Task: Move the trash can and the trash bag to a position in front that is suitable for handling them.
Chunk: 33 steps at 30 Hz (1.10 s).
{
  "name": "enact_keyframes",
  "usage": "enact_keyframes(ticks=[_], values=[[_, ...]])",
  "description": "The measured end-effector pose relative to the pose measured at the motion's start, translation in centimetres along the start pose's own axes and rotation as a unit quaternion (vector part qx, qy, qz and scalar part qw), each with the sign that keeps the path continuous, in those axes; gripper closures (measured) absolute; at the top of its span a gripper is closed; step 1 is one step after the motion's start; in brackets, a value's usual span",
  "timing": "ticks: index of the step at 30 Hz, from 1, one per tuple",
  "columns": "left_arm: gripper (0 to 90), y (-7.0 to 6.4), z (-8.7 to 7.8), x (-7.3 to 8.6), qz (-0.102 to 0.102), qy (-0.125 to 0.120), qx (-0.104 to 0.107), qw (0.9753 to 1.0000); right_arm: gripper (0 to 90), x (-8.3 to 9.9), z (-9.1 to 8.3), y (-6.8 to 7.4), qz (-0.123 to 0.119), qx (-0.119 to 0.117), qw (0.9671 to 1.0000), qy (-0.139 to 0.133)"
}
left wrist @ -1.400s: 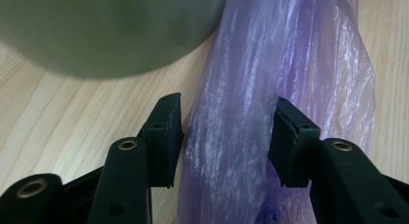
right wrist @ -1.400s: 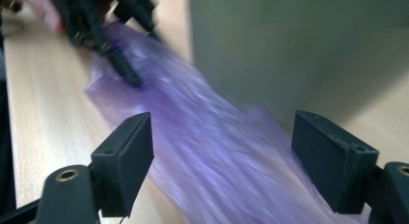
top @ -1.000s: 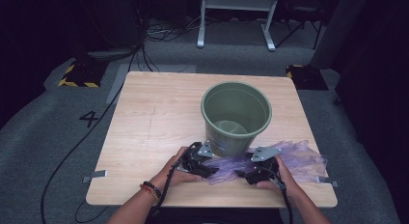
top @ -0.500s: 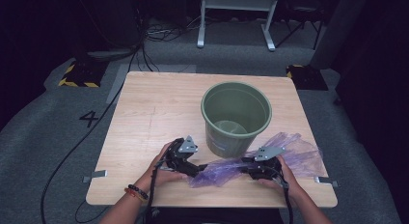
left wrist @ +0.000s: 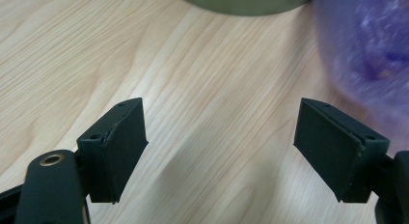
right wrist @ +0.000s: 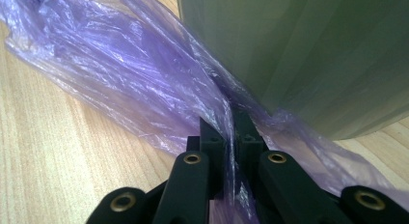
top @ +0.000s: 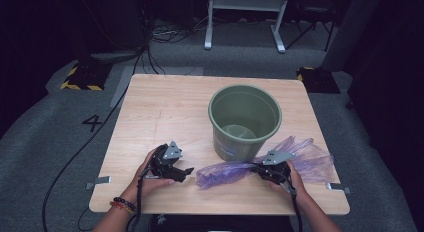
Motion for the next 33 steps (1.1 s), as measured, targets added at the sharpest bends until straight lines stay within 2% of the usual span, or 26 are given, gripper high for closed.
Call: enact_keyframes(ticks=[2, 4, 12, 17, 22, 24, 28, 29, 32, 33], values=[[18.5, 0.8, -0.4, 0.5, -0.018, 0.001, -0.007, 0.9998, 87.1, -0.1, 0.0, -0.2, 0.002, 0.003, 1.0, -0.002], [18.7, 1.5, -0.6, 1.0, -0.028, 0.004, -0.018, 0.9994, 87.2, -0.2, 0.1, -0.4, 0.004, 0.007, 1.0, -0.003], [19.0, 2.3, -0.8, 2.2, -0.032, 0.015, -0.032, 0.9988, 87.6, -0.8, 0.7, -0.6, 0.003, 0.011, 0.9999, -0.009], [18.9, 2.2, -0.3, 2.9, -0.023, 0.031, -0.034, 0.9987, 87.8, -1.5, 1.6, -0.5, -0.004, 0.01, 0.9999, -0.008], [17.8, 2.1, -0.1, 3.2, -0.029, 0.029, -0.027, 0.9988, 88.7, -1.7, 1.5, -0.5, -0.004, 0.007, 0.9998, -0.016], [17.5, 2.1, 0.0, 3.2, -0.03, 0.03, -0.026, 0.9988, 89.1, -1.7, 1.0, -0.6, -0.005, 0.007, 0.9997, -0.025], [16.0, 2.1, 0.1, 3.2, -0.029, 0.03, -0.025, 0.9988, 89.6, -2.1, -1.2, -0.6, -0.01, 0.015, 0.9983, -0.055], [15.7, 2.1, 0.1, 3.2, -0.029, 0.03, -0.025, 0.9988, 89.6, -2.1, -1.2, -0.6, -0.01, 0.015, 0.9983, -0.055], [15.0, 2.1, 0.2, 3.1, -0.028, 0.031, -0.024, 0.9988, 89.7, -2.1, -3.3, -0.6, -0.013, 0.022, 0.9962, -0.083], [14.8, 2.1, 0.2, 3.1, -0.028, 0.031, -0.024, 0.9988, 89.7, -2.1, -3.3, -0.6, -0.013, 0.022, 0.9962, -0.083]])
Point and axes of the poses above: each handheld gripper's, and its own axes: z roughly forward along the jaws, x roughly out of its underside, y roughly to its left, the point moved 7 cm from there along z, roughly forward along the jaws, and after that the axes turned 14 degrees about -x, right-handed, at the moved point
